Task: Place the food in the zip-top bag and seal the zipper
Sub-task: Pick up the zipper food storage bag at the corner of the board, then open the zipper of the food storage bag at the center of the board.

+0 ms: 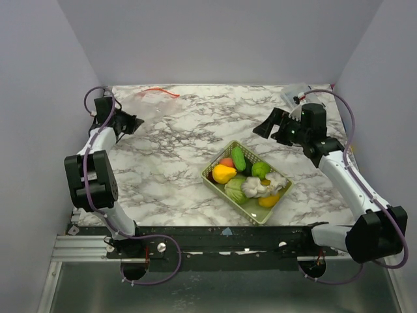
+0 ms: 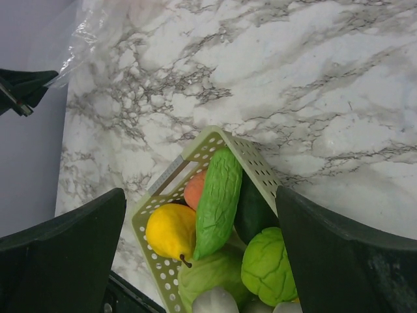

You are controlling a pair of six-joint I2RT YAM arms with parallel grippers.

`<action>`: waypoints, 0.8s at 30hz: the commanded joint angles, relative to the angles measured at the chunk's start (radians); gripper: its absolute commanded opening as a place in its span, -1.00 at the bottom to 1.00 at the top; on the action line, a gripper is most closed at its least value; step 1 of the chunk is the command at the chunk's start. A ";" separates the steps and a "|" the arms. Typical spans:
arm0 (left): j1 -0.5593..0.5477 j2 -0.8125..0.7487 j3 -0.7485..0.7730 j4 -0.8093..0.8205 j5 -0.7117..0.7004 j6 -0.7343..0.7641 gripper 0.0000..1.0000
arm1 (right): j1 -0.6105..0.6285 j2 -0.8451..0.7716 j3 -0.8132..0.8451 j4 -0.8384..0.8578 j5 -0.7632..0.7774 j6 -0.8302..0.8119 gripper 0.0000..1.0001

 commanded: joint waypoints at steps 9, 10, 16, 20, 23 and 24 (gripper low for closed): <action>-0.155 -0.205 0.101 -0.312 0.135 0.535 -1.00 | 0.060 0.179 0.030 0.144 -0.180 -0.004 1.00; -0.162 -0.215 0.095 -0.311 0.127 0.558 -1.00 | 0.061 0.208 0.051 0.145 -0.191 -0.005 1.00; -0.209 -0.199 0.079 -0.307 0.128 0.644 -1.00 | 0.063 0.406 0.189 0.195 -0.287 0.040 1.00; -0.223 -0.166 0.118 -0.340 0.157 0.662 -1.00 | 0.065 0.561 0.335 0.191 -0.309 0.037 0.99; -0.224 -0.172 0.121 -0.351 0.160 0.678 -1.00 | 0.065 0.683 0.454 0.191 -0.313 0.058 0.94; -0.225 -0.179 0.120 -0.352 0.159 0.685 -1.00 | 0.068 0.735 0.495 0.189 -0.328 0.070 0.90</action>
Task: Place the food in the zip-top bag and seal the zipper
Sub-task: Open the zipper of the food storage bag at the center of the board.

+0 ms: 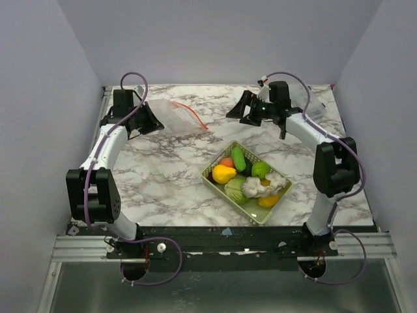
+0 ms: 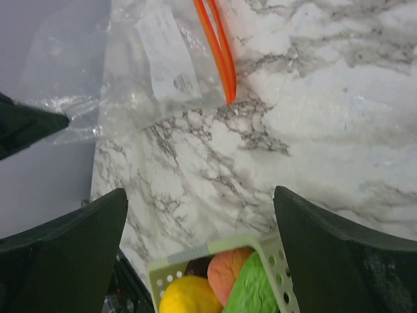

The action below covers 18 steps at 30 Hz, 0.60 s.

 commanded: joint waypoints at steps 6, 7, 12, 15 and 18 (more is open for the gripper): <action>-0.072 -0.029 0.047 -0.053 0.023 0.105 -1.00 | 0.058 0.330 0.354 0.021 -0.067 0.067 0.82; -0.077 -0.025 0.049 -0.054 0.027 0.109 -1.00 | 0.067 0.357 0.383 0.023 -0.071 0.070 0.83; -0.091 -0.013 0.053 -0.057 0.053 0.105 -1.00 | 0.089 0.526 0.536 0.027 -0.078 0.092 0.85; -0.093 -0.009 0.057 -0.061 0.050 0.108 -1.00 | 0.095 0.614 0.612 0.046 -0.098 0.099 0.87; -0.096 -0.001 0.058 -0.062 0.057 0.107 -1.00 | 0.099 0.692 0.681 0.065 -0.111 0.103 0.87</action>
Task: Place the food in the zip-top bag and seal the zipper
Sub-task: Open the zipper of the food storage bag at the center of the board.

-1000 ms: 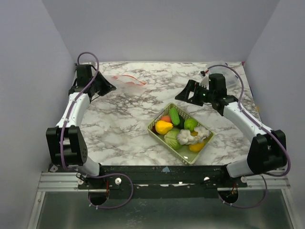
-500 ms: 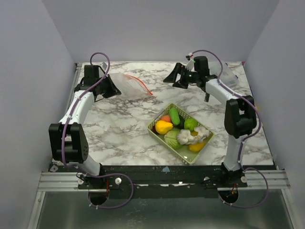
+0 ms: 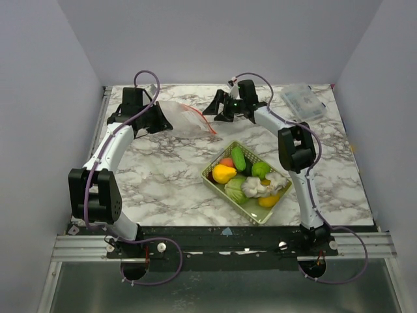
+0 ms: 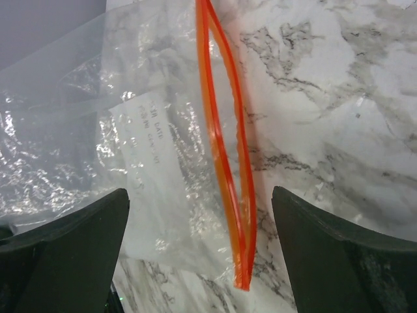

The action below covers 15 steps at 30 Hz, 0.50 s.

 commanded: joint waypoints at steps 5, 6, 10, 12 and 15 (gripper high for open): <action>-0.006 0.018 0.042 -0.032 0.036 0.017 -1.00 | 0.004 0.177 0.144 0.152 -0.111 0.123 0.72; -0.006 0.020 0.042 -0.032 0.037 0.016 -1.00 | 0.009 0.190 0.143 0.190 -0.129 0.150 0.65; -0.008 0.023 0.045 -0.034 0.039 0.016 -1.00 | 0.032 0.230 0.155 0.298 -0.167 0.240 0.41; -0.009 0.023 0.045 -0.036 0.037 0.016 -1.00 | 0.043 0.245 0.161 0.334 -0.178 0.271 0.28; -0.009 0.023 0.045 -0.040 0.033 0.019 -1.00 | 0.053 0.250 0.138 0.420 -0.191 0.338 0.19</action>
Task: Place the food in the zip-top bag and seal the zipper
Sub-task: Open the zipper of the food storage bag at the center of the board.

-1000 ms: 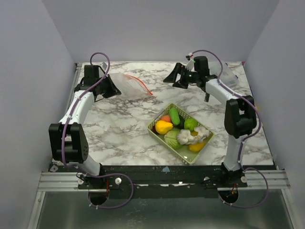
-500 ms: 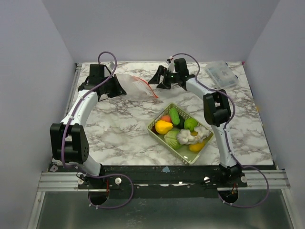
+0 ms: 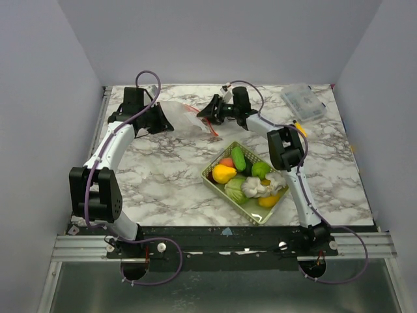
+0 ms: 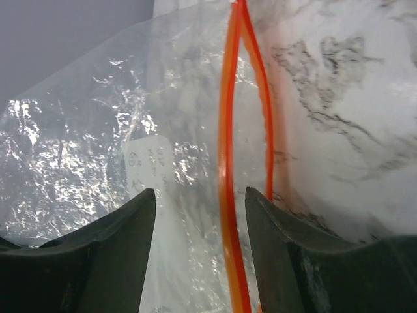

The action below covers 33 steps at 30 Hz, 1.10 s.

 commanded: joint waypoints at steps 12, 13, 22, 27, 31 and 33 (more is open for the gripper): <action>-0.008 -0.012 0.053 -0.058 -0.060 0.015 -0.89 | 0.050 -0.105 -0.126 0.292 -0.058 0.183 -0.78; -0.008 -0.016 0.053 -0.060 -0.071 0.014 -0.78 | 0.051 -0.125 -0.151 0.291 -0.047 0.181 -0.91; -0.008 -0.223 -0.055 0.058 -0.215 -0.017 0.69 | 0.071 -0.389 -0.390 0.306 0.048 0.089 -0.99; -0.018 -0.403 -0.176 0.183 -0.343 -0.040 0.97 | 0.080 -0.498 -0.444 0.217 0.109 -0.030 -0.99; -0.052 -0.484 -0.201 0.185 -0.493 -0.022 0.96 | 0.082 -0.573 -0.478 0.164 0.149 -0.104 -0.99; -0.054 -0.512 -0.238 0.199 -0.521 -0.047 0.97 | 0.081 -0.618 -0.508 0.182 0.181 -0.101 -0.99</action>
